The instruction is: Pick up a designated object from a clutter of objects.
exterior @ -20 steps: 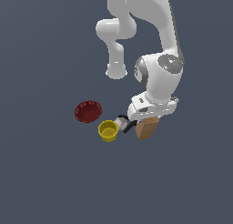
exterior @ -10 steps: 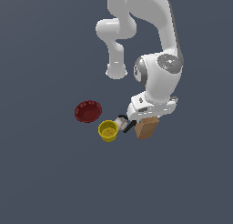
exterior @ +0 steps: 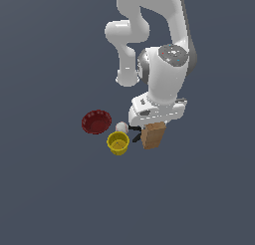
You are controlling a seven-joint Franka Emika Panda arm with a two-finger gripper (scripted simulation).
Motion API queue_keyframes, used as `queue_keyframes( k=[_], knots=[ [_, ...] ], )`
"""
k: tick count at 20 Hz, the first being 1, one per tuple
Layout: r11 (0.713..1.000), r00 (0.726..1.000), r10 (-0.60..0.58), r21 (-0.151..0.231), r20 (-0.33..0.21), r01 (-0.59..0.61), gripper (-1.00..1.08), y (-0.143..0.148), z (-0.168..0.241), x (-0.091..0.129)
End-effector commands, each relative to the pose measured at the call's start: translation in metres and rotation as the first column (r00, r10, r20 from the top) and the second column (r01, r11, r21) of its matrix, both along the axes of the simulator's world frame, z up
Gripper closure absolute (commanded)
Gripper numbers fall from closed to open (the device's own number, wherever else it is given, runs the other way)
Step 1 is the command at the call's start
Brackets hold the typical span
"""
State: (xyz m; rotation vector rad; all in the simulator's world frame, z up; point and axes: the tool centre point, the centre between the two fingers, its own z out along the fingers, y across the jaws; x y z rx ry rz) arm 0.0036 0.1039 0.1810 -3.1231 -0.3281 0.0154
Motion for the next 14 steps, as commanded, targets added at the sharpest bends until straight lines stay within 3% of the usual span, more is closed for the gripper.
queue_keyframes(
  k=[1,14],
  knots=[
    [1.0,1.0,-0.003,0.002,0.01,0.003,1.08,-0.02,0.022,0.003],
    [1.0,1.0,-0.003,0.004,0.01,0.003,1.08,-0.143,0.136,0.01]
  ],
)
